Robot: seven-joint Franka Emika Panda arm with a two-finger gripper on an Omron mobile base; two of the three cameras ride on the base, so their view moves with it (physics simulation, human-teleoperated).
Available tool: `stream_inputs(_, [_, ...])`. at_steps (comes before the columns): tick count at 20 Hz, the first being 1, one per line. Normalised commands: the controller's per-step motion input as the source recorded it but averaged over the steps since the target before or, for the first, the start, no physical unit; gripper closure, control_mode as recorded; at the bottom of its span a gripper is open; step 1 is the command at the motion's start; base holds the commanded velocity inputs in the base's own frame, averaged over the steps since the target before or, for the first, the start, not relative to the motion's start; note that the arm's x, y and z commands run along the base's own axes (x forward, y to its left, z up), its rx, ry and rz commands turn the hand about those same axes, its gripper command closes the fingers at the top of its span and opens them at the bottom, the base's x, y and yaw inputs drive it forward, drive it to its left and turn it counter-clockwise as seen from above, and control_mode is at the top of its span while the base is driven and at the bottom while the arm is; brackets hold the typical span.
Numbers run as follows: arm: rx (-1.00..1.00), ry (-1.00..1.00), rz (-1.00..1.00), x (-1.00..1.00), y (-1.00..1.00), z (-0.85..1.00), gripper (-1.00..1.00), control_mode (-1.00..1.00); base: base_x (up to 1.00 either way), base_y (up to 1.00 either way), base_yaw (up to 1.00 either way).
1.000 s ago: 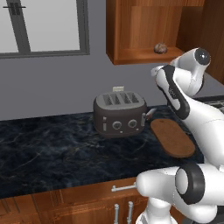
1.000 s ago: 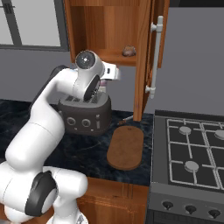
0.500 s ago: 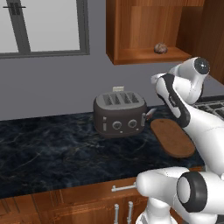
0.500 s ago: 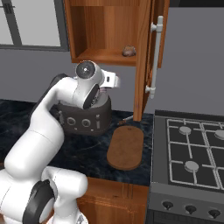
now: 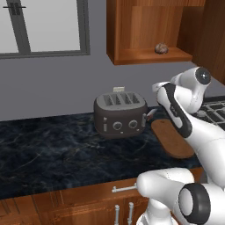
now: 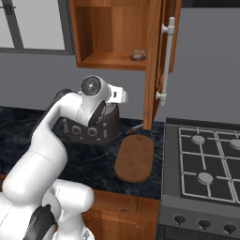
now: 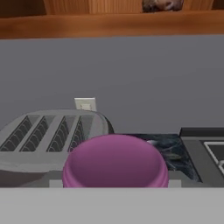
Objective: Pick the bread, place it on the cutting board, pick the jam, place it on the counter, and close the cabinet.
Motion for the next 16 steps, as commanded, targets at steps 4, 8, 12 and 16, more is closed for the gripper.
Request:
stream_inputs(4, [0.0, 0.0, 0.0, -0.18, 0.0, -0.3, 1.0, -1.0, 0.0, 0.0, 0.0])
stream_inputs(8, [0.0, 0.0, 0.0, -0.21, 0.0, -0.28, 1.0, -1.0, 0.0, 0.0, 0.0])
stream_inputs(12, [0.0, 0.0, 0.0, -0.2, 0.0, -0.29, 1.0, -1.0, 0.0, 0.0, 0.0])
stream_inputs(16, [0.0, 0.0, 0.0, -0.18, 0.0, -0.29, 1.0, -1.0, 0.0, 0.0, 0.0])
